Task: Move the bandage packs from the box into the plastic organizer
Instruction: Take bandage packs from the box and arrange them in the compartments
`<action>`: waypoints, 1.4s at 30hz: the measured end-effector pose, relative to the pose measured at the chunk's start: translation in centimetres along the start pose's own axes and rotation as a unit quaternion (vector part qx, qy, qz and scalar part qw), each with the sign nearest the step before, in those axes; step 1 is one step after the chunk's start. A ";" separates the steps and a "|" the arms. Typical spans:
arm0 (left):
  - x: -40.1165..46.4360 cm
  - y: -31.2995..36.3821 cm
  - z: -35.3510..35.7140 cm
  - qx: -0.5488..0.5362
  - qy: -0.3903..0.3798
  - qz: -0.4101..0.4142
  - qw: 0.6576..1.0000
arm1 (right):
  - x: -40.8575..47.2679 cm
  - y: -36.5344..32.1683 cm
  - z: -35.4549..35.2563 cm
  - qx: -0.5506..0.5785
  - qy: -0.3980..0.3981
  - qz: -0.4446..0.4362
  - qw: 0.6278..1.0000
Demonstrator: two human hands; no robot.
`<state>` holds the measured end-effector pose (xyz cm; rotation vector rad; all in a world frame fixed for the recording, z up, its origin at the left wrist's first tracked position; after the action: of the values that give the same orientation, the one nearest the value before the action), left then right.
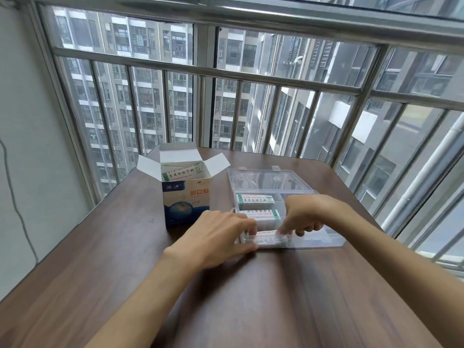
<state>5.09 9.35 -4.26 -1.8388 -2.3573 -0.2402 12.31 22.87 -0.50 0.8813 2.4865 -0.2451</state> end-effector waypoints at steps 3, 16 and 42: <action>-0.1 0.0 0.1 -0.006 0.014 0.002 1.000 | -0.7 -0.1 -0.5 -0.042 0.092 -0.007 0.995; -6.0 -6.9 -7.1 -0.098 0.550 -0.246 0.792 | -4.4 -6.5 -4.8 0.127 0.349 -0.241 0.897; -5.7 -9.5 -1.8 -0.392 0.404 -0.249 0.788 | -2.7 -11.1 -0.5 -0.051 0.425 -0.277 0.860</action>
<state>-2.73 1.25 -4.08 -0.8280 -2.0825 -1.8638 6.89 12.94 1.39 0.1842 3.5076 0.1384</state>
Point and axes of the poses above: each hand's wrist, its own x-axis towards the middle knuckle, its own z-axis out of the palm, y = z × x, the point moved 4 cm from there along x, towards the middle knuckle, and after that the axes turned 3 degrees about x, right-handed, at the moved point
